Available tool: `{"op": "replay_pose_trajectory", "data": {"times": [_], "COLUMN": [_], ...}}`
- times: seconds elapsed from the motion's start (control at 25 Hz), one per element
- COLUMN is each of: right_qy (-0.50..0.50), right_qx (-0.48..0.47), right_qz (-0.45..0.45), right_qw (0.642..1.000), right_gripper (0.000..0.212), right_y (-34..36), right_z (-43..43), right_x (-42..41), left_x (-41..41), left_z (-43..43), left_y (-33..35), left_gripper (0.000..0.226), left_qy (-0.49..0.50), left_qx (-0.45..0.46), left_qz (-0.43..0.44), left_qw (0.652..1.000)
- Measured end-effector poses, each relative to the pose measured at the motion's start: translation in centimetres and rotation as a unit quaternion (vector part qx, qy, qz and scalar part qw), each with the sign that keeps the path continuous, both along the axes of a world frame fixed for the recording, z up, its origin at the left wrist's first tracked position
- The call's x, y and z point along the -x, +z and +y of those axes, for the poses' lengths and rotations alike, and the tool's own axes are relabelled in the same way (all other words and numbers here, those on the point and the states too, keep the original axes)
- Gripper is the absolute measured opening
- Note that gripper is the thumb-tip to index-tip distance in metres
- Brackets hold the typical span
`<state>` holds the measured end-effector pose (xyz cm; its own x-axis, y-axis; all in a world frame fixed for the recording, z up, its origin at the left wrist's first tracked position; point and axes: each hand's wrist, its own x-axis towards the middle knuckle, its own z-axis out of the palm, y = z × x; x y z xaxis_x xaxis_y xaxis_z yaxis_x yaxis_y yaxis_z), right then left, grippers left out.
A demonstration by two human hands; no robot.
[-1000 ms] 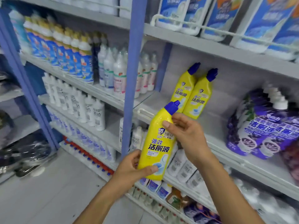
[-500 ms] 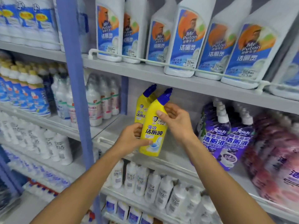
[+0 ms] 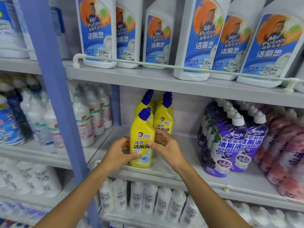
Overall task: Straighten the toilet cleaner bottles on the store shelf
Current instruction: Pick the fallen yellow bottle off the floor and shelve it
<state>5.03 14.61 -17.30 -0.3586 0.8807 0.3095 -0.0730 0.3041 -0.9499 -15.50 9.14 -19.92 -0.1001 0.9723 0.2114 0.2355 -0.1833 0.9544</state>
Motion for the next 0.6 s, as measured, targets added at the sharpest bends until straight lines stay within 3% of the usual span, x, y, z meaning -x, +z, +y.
{"op": "replay_pose_trajectory", "data": {"times": [0.4,0.6], "right_qy": [-0.104,-0.136], "right_qx": [-0.02,-0.019], "right_qz": [-0.044,-0.078], "right_qw": [0.993,0.987], "right_gripper": [0.04,0.033], "right_y": [-1.4,-0.4], "right_z": [2.3,4.2], "right_x": [2.1,2.9], "left_x": [2.1,2.0], "left_z": [4.3,6.9], "left_y": [0.7,0.8], "left_gripper": [0.045,0.057], "left_qy": [-0.008,0.007], "left_qx": [-0.049,-0.053], "left_qz": [0.016,-0.001], "left_qw": [0.999,0.999]}}
